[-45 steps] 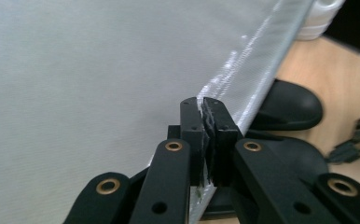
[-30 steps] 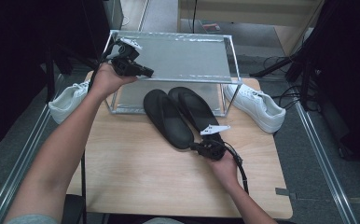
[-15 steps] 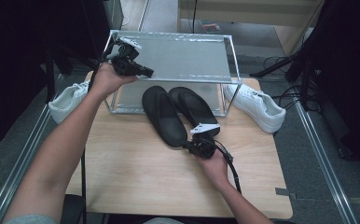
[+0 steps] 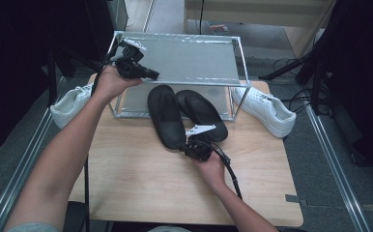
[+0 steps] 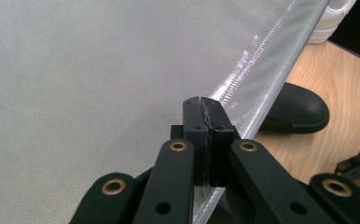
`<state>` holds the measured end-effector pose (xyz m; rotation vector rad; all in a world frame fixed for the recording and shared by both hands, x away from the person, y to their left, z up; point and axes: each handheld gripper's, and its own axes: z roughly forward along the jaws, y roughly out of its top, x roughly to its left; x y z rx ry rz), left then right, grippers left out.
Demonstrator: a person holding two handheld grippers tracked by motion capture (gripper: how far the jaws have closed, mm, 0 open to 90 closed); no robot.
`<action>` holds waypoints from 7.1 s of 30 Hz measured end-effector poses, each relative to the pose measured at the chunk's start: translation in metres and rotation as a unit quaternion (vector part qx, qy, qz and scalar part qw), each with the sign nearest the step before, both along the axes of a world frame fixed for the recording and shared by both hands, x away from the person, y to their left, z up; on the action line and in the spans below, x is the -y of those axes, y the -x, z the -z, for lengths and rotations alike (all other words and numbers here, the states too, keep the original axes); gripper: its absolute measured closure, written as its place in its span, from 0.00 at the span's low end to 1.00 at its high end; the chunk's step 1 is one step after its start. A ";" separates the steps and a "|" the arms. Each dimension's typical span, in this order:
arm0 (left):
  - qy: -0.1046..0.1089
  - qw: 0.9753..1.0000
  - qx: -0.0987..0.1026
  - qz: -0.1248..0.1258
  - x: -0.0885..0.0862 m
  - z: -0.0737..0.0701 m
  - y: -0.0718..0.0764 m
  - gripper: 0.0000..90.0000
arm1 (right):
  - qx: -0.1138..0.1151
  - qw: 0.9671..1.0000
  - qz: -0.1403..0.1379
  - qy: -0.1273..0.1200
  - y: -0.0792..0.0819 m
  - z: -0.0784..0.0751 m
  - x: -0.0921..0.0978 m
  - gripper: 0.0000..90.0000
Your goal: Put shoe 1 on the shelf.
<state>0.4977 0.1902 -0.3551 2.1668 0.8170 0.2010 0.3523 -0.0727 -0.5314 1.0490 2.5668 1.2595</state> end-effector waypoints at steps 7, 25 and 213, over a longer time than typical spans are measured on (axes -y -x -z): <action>0.011 1.000 0.000 -0.008 -0.001 0.002 0.001 1.00 | 0.013 1.000 0.009 -0.005 -0.007 -0.005 -0.013 1.00; 0.016 1.000 0.003 -0.002 -0.003 0.004 0.000 1.00 | 0.008 1.000 -0.010 0.015 0.004 0.004 -0.012 1.00; 0.012 1.000 0.003 -0.003 -0.002 0.004 -0.002 1.00 | -0.014 0.993 0.117 0.017 -0.073 -0.001 0.042 1.00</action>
